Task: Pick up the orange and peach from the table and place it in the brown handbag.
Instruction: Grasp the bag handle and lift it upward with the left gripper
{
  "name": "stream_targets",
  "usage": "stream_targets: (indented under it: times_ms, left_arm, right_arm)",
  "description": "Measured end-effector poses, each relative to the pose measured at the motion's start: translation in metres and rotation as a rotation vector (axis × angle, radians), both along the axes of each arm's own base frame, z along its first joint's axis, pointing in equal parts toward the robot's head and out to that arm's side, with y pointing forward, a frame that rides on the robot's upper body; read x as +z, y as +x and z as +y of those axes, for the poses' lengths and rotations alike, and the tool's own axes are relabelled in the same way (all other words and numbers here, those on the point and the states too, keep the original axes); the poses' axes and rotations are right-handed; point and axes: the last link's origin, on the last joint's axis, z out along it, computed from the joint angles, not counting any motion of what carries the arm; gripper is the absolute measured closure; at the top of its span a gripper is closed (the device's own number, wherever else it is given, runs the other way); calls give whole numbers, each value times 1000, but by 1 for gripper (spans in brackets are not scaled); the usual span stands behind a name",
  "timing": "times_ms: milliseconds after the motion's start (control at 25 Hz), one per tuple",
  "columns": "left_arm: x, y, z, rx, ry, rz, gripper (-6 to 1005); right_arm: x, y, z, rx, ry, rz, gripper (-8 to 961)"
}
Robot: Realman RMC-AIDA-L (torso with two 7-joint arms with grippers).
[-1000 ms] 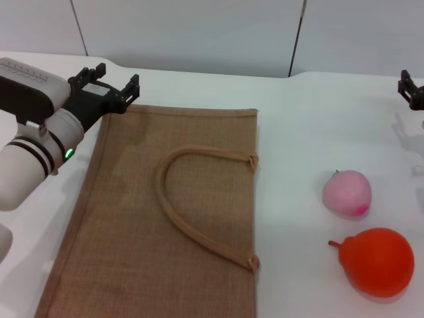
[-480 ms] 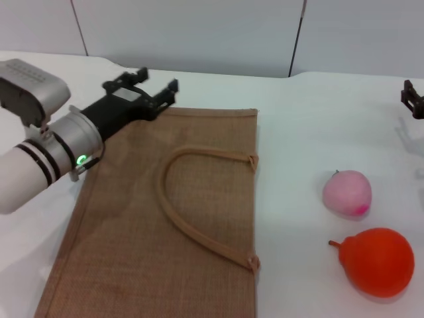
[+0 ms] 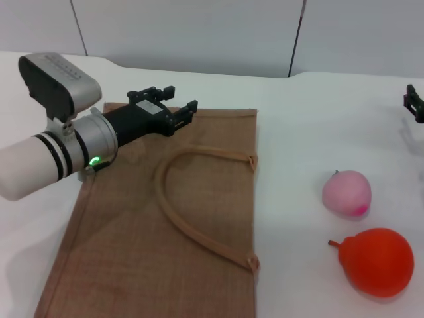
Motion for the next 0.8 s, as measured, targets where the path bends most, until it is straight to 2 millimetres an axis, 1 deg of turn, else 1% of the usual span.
stream_targets:
  times_ms: [80, 160, 320, 440, 640, 680, 800]
  left_arm:
    - [4, 0, 0, -3, -1, 10, 368]
    - [13, -3, 0, -6, 26, 52, 381]
    - [32, 1, -2, -15, 63, 92, 400]
    - [39, 5, -5, -12, 40, 112, 397]
    - [32, 10, -5, 4, -43, 169, 396]
    - [25, 13, -2, 23, -107, 214, 396]
    - [19, 14, -2, 54, -175, 255, 397]
  right_arm:
    - [0, 2, -1, -4, 0, -3, 195]
    - [0, 2, -1, -5, -1, -4, 195]
    - [0, -1, 2, 2, -1, -4, 195]
    - [0, -2, 2, 3, 0, -1, 195]
    - [0, -2, 2, 4, 0, -2, 195]
    - [0, -2, 2, 4, 0, -2, 195]
    - [0, -3, 3, 5, 0, -2, 195]
